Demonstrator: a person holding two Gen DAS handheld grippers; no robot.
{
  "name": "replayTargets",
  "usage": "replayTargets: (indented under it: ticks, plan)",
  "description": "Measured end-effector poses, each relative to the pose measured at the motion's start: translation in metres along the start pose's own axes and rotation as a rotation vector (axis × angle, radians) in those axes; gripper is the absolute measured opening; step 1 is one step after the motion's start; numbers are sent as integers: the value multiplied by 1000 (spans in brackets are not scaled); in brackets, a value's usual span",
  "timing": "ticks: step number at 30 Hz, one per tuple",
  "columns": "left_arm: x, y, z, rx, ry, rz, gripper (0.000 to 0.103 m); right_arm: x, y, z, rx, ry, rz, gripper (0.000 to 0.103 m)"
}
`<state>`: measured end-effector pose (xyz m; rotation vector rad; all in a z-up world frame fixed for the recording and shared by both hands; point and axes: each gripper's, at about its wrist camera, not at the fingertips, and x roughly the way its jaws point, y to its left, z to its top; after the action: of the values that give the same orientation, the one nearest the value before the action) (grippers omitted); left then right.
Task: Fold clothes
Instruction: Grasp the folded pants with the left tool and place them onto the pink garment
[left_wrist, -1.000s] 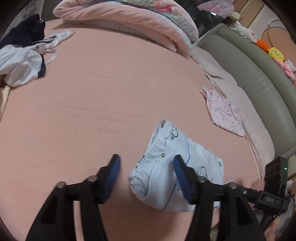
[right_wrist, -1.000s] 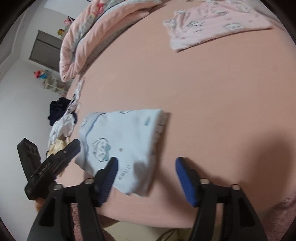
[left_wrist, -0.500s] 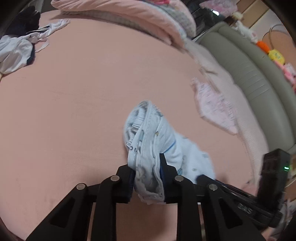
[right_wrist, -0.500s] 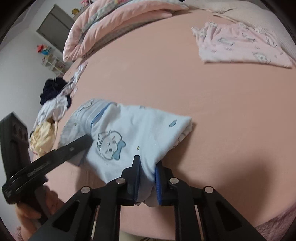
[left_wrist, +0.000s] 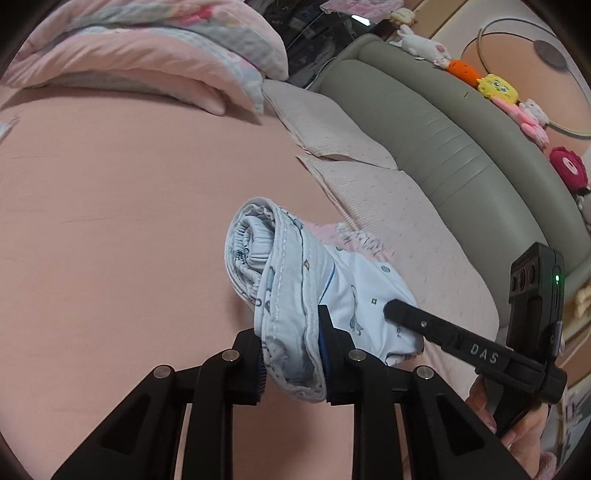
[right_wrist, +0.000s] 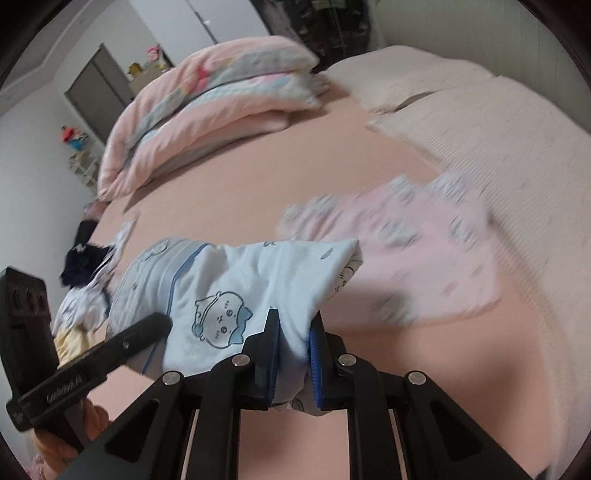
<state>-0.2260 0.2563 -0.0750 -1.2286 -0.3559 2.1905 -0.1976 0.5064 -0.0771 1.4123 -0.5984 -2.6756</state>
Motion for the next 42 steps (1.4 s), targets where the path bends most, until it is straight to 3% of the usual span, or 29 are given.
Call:
replayTargets:
  ticks: [4,8,12,14,16,17,20,22,25,27,28,30,32,33,36,40,42]
  plan:
    - [48,-25,18,-5,14,-22,20,0,-33,39,34,-41,-19,15]
    - [86,-27,24,-18,25,-15,20,13,-63,64,26,-36,-45,15]
    - [125,-11,15,-28,96,46,23,54,-101,55,45,77,-132,15]
    - [138,5,5,-71,178,56,38,69,-122,43,78,129,-176,15]
    - [125,16,0,-95,168,22,42,65,-140,34,155,113,-154,15]
    - [115,12,2,-70,118,47,43,59,-147,31,208,80,-120,15]
    - [82,1,9,7,-31,116,43,39,-130,31,171,-9,-118,15]
    - [78,-17,17,91,-65,50,43,34,-103,32,88,-42,-102,15]
    - [103,-35,19,161,18,16,43,58,-77,29,5,52,-72,15]
    - [126,-31,13,183,89,88,42,74,-81,24,20,110,-86,13]
    - [134,-27,11,192,121,115,42,79,-87,21,37,120,-82,7]
    - [131,-15,11,181,131,116,40,72,-97,21,80,117,-55,7]
    - [124,-3,16,127,148,136,48,63,-102,20,80,116,-166,21]
    - [120,4,18,100,157,146,48,59,-105,20,69,114,-233,22]
    - [100,1,17,106,144,150,47,41,-109,15,133,105,-187,23]
    - [73,-18,1,196,122,143,48,17,-56,2,12,83,-181,50]
    - [60,-17,-7,211,123,158,52,10,-27,-10,-44,80,-162,56]
